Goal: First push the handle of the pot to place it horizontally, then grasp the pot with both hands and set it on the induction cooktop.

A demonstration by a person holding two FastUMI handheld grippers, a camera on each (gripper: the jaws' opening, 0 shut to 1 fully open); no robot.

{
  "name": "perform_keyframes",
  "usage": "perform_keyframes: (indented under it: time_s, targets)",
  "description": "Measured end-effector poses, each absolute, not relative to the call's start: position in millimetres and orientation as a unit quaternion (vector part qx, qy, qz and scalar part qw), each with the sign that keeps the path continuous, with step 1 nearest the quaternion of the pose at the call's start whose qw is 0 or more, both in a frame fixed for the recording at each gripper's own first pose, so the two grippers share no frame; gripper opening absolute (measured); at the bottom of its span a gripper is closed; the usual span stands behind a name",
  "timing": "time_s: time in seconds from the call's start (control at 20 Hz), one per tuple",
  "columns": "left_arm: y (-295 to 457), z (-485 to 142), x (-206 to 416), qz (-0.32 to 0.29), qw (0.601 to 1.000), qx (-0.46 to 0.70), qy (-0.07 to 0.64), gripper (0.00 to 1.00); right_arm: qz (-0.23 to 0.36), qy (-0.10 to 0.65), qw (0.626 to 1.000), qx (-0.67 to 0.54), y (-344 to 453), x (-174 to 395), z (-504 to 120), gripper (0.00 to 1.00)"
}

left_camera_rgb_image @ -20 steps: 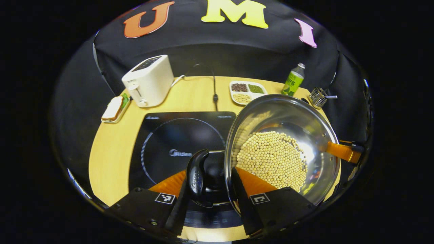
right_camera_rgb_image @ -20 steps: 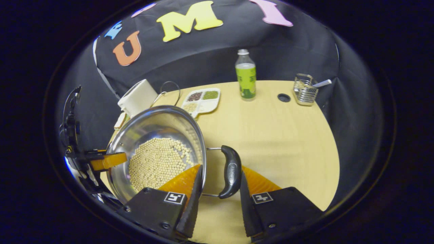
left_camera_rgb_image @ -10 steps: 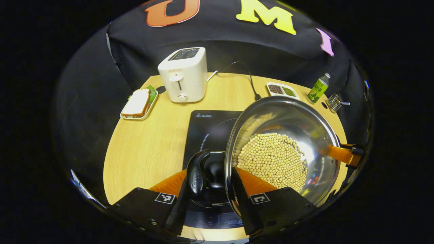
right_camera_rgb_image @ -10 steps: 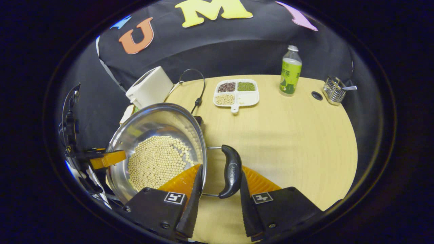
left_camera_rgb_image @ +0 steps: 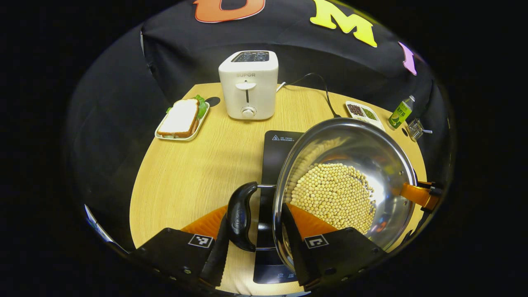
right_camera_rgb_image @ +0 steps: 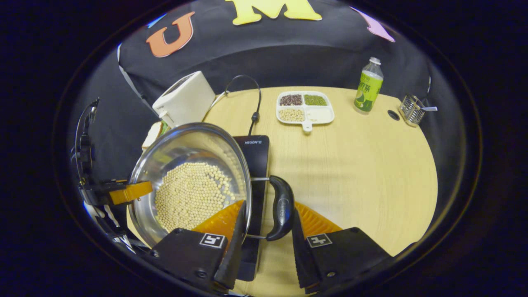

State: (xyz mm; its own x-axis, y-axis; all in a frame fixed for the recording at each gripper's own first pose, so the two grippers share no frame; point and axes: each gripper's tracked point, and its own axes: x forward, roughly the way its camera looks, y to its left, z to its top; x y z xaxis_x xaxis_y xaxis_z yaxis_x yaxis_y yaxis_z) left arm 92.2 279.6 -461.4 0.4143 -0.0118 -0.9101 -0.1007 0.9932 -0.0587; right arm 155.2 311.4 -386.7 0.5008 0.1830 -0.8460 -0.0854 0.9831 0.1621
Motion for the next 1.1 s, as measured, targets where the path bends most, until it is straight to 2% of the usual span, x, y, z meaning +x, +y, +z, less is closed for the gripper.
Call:
perform_keyframes:
  time_s: [0.3,0.55,0.6,0.65,0.7,0.8,0.9,0.95,1.0,1.1]
  targets:
    - [278,-463,100,0.004,0.843,-0.046,0.535,0.65,0.042,0.475,0.878,0.045,307,149,-389,0.57]
    - [277,-464,99,-0.007,0.847,-0.049,0.529,0.65,0.049,0.474,0.877,0.055,306,150,-388,0.59]
    - [276,-465,100,-0.012,0.849,-0.048,0.526,0.65,0.051,0.474,0.877,0.063,306,150,-388,0.62]
    - [278,-463,97,-0.012,0.851,-0.047,0.523,0.56,0.055,0.476,0.875,0.063,305,150,-389,0.64]
    - [281,-465,95,-0.007,0.851,-0.04,0.524,0.8,0.06,0.478,0.875,0.056,303,151,-389,0.65]
    - [285,-465,94,-0.001,0.858,-0.02,0.514,0.82,0.065,0.469,0.879,0.049,299,153,-386,0.75]
    - [292,-459,98,0.017,0.869,-0.007,0.494,0.87,0.066,0.451,0.889,0.046,294,158,-379,0.79]
    - [293,-454,98,0.034,0.879,-0.013,0.475,0.99,0.073,0.441,0.894,0.037,294,160,-376,0.82]
    - [296,-450,100,0.046,0.886,-0.015,0.46,0.98,0.082,0.433,0.897,0.027,293,160,-373,0.87]
    - [298,-437,99,0.062,0.898,-0.016,0.435,0.97,0.091,0.415,0.905,0.009,291,161,-365,0.89]
